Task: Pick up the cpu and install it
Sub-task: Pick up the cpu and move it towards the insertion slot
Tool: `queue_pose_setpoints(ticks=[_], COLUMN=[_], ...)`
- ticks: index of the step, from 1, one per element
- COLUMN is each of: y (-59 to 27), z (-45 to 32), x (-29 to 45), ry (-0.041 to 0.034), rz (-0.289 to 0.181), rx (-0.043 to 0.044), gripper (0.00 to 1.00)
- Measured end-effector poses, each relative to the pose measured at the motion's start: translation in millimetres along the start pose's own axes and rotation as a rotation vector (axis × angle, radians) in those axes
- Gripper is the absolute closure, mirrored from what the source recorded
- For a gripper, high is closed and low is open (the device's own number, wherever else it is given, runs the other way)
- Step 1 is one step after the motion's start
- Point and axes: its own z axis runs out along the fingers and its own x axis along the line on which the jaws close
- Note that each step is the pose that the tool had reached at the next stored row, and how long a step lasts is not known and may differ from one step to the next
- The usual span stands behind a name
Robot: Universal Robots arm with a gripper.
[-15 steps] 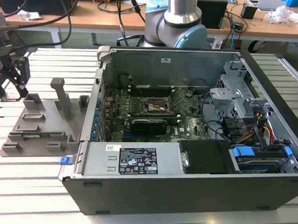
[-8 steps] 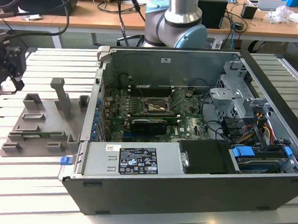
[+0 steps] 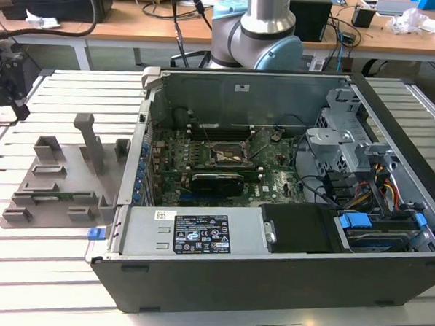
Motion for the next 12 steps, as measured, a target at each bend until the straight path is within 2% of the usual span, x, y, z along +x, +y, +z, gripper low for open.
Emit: queue_pose_setpoints(ticks=[5, 12], y=[-0.4, -0.9], z=[-17.5, -35.9], x=[-0.5, -1.0], ry=[0.0, 0.0], rz=[0.0, 0.0], rx=[0.0, 0.0], gripper=[0.45, 0.45])
